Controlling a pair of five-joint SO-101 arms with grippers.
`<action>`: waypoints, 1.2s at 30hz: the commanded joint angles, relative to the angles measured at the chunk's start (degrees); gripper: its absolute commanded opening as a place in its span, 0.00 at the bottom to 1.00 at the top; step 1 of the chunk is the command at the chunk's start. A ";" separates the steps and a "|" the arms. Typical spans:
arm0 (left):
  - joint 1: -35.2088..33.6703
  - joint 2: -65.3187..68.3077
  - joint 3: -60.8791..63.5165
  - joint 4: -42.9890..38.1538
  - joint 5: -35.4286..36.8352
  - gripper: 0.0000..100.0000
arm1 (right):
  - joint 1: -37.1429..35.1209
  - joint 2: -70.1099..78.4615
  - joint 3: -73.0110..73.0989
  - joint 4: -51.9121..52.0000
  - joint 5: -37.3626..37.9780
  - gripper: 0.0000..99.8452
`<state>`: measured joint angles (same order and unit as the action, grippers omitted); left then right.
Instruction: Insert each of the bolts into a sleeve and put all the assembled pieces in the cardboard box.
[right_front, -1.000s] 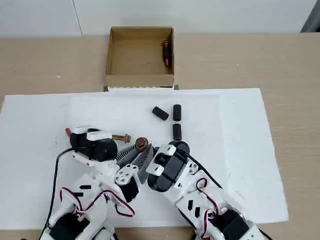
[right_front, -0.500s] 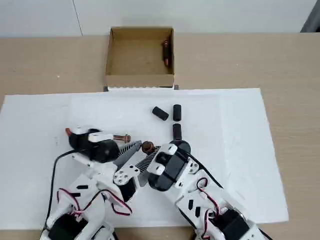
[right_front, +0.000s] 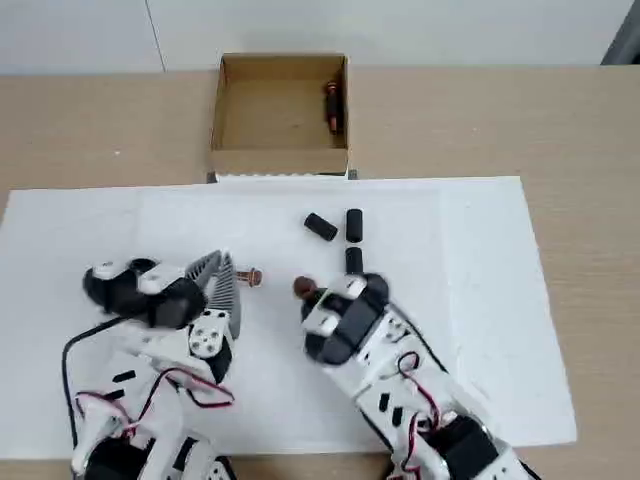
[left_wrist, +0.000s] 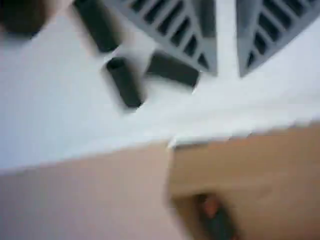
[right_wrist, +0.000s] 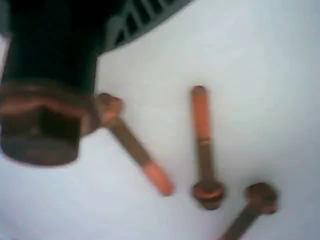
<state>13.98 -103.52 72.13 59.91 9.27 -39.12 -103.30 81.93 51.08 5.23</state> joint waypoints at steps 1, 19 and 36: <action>-4.48 -0.53 5.23 0.09 -2.37 0.00 | 7.16 -0.13 -0.70 -0.92 -4.22 0.00; -8.09 -0.53 20.18 -0.09 -2.64 0.00 | 15.87 26.07 -25.14 0.66 -14.33 0.00; -8.09 -0.53 21.93 -1.85 -2.64 0.00 | 16.31 82.15 -65.14 -17.63 -5.27 0.00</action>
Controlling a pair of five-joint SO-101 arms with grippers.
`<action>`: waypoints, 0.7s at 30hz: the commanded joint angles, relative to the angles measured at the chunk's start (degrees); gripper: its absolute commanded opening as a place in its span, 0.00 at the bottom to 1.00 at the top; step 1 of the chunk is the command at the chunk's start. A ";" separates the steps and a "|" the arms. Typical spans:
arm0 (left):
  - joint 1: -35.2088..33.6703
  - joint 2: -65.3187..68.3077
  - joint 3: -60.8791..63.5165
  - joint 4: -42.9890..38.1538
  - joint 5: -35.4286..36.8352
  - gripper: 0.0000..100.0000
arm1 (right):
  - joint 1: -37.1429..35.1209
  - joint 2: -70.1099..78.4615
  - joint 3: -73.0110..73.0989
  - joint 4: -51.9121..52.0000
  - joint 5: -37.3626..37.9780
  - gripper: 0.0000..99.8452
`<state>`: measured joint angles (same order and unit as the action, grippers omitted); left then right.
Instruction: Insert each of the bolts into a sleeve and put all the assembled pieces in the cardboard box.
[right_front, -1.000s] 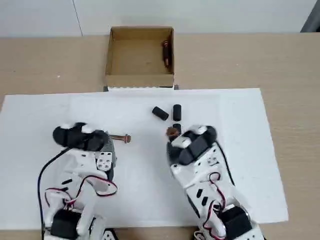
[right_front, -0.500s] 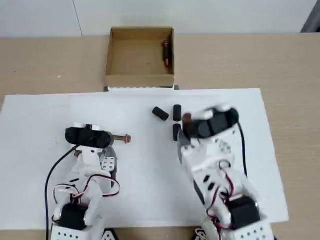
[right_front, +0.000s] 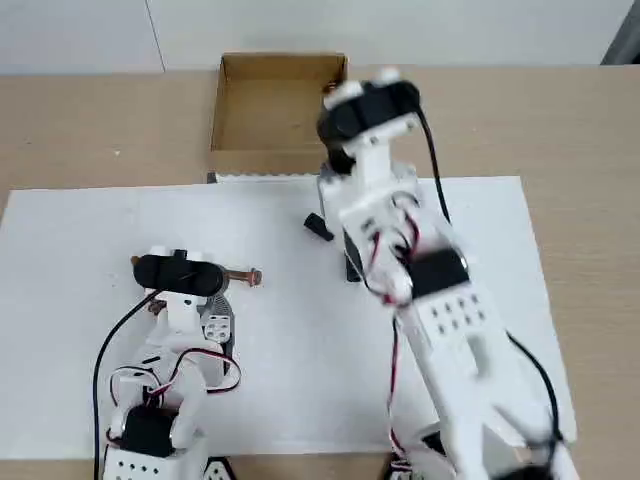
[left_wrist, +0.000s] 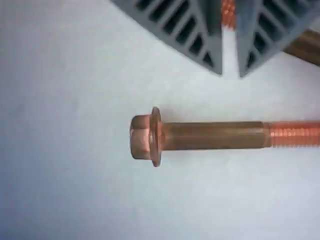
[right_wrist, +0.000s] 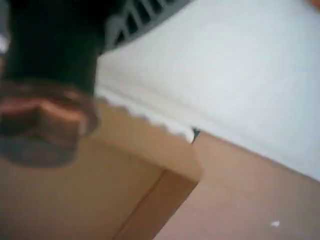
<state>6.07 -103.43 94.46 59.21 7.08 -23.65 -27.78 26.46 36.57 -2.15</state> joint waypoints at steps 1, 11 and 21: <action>-0.18 -0.62 -0.40 -1.14 -0.44 0.00 | 1.27 9.63 -12.22 -3.56 2.55 0.00; -0.18 -0.62 -0.40 -1.14 -0.26 0.00 | 3.30 39.34 -40.79 -4.70 9.67 0.00; -0.18 -0.62 -0.40 -1.05 -0.26 0.00 | 3.03 66.24 -65.23 -4.62 22.24 0.00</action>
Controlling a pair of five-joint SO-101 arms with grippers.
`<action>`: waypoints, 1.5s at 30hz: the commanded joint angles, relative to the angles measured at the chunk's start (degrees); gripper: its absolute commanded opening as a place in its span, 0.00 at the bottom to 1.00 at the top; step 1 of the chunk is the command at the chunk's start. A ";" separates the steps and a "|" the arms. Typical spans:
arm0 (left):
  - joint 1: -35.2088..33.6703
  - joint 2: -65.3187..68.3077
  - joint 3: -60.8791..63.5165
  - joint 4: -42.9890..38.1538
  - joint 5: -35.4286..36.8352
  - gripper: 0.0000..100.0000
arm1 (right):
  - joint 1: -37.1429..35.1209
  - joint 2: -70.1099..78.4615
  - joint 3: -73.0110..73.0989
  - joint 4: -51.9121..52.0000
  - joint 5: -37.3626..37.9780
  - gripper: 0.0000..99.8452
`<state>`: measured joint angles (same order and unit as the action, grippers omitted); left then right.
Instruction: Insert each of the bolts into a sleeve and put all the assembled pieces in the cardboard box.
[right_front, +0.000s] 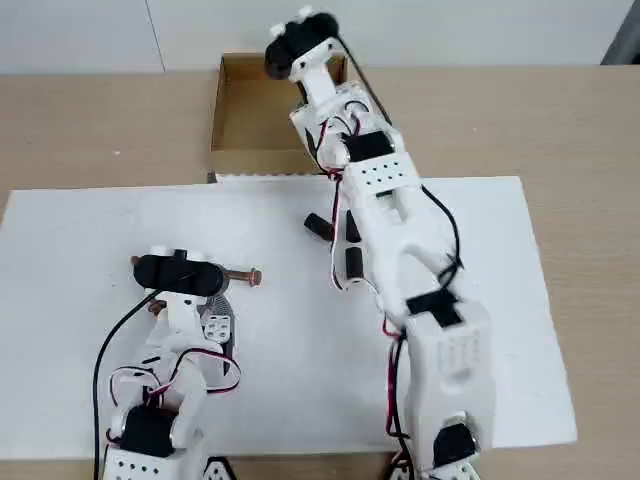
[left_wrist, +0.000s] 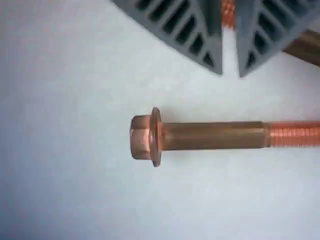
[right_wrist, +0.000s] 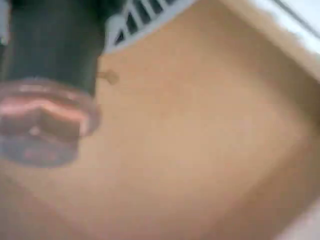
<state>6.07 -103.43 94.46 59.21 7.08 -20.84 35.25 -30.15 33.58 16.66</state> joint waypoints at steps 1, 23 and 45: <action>-0.18 -0.62 -0.40 -1.05 -0.26 0.00 | 0.13 5.14 -10.20 -1.54 4.57 0.00; -0.18 -0.62 -0.40 -1.05 -0.26 0.00 | -1.10 12.62 -17.41 1.71 9.41 0.07; -0.18 -0.62 -0.40 -1.05 -0.26 0.00 | -1.71 -7.96 -17.41 37.58 -7.03 0.00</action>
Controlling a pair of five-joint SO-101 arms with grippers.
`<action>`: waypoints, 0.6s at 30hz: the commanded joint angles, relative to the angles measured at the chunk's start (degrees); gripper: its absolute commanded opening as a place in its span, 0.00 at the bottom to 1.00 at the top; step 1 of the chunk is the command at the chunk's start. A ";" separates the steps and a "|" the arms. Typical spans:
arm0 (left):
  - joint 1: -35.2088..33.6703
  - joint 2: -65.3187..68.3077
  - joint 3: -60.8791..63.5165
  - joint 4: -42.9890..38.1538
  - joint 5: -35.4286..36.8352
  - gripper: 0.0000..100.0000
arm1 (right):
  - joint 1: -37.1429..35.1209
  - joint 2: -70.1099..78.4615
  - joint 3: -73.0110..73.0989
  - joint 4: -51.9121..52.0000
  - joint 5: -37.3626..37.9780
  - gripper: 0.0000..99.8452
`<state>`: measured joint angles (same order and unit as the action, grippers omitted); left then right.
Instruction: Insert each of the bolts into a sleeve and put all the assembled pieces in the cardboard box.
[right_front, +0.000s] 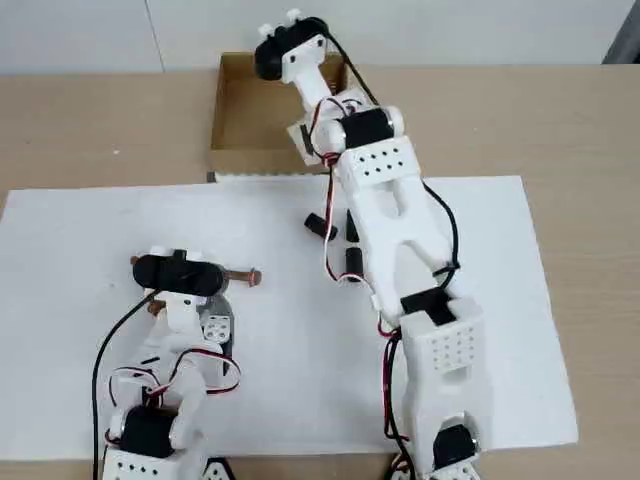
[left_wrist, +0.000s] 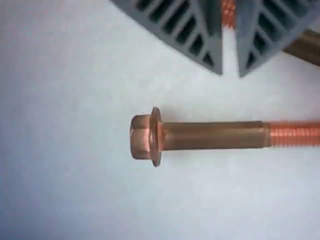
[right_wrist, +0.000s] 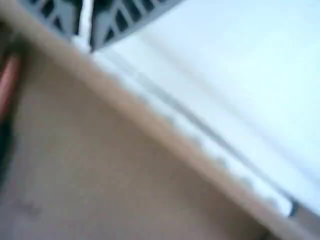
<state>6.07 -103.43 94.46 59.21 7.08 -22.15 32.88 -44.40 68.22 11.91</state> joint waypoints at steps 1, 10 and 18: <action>-0.18 -0.62 -0.40 -1.05 -0.26 0.00 | -0.40 -6.20 -3.16 4.35 -2.99 0.00; -0.18 -0.62 -0.40 -1.05 -0.26 0.00 | -0.48 -11.38 -3.16 21.41 -11.25 0.00; -0.18 -0.62 -0.40 -1.05 -0.26 0.00 | -0.48 -13.85 -2.64 29.93 -18.11 0.00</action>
<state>6.07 -103.43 94.46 59.21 7.08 -22.15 23.12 -44.75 97.05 -4.53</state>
